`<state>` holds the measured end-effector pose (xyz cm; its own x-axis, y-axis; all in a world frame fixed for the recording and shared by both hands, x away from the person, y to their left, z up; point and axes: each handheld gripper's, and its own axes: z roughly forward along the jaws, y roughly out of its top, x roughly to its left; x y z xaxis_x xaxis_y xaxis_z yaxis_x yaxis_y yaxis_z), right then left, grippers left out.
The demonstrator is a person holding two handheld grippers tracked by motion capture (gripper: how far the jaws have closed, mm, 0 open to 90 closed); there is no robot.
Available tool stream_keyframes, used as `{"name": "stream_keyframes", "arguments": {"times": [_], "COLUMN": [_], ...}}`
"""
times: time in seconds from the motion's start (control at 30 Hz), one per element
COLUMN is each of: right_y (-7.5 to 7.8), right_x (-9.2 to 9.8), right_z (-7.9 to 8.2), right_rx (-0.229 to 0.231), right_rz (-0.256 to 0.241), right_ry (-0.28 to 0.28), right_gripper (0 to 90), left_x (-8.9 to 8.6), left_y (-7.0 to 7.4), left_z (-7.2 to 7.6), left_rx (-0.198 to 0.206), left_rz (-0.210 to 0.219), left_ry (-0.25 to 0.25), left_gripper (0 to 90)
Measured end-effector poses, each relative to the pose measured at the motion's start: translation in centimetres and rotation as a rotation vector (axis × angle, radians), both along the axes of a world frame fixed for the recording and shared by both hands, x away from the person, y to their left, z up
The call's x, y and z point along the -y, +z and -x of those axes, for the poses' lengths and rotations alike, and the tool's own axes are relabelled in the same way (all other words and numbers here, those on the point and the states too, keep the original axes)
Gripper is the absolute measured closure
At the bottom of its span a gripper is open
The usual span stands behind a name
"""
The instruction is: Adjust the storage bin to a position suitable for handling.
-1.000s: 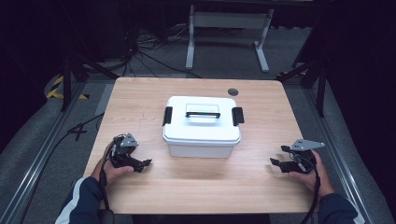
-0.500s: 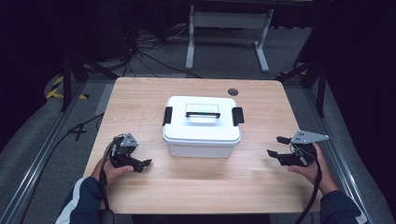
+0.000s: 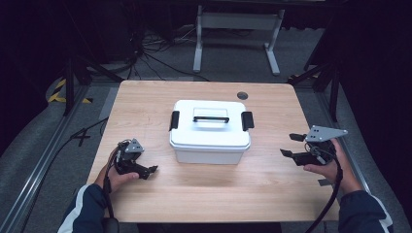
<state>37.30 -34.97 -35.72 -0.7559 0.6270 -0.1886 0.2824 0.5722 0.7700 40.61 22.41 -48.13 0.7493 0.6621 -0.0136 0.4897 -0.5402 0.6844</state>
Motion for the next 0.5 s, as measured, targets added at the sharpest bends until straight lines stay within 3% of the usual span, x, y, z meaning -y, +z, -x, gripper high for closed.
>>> {"name": "stream_keyframes", "arguments": {"times": [0.3,0.5], "right_y": [2.9,4.5], "right_x": [-0.8,-2.0], "right_z": [-0.4,-0.9], "right_rx": [0.028,0.019], "right_rz": [0.030,0.069], "right_ry": [0.020,0.046], "right_gripper": [32.9,33.1], "left_x": [0.0,0.0], "left_y": [0.0,0.0], "left_z": [0.0,0.0], "left_rx": [0.000,-0.001], "left_rz": [0.000,-0.001], "left_ry": [0.000,0.000], "left_gripper": [0.1,0.1]}}
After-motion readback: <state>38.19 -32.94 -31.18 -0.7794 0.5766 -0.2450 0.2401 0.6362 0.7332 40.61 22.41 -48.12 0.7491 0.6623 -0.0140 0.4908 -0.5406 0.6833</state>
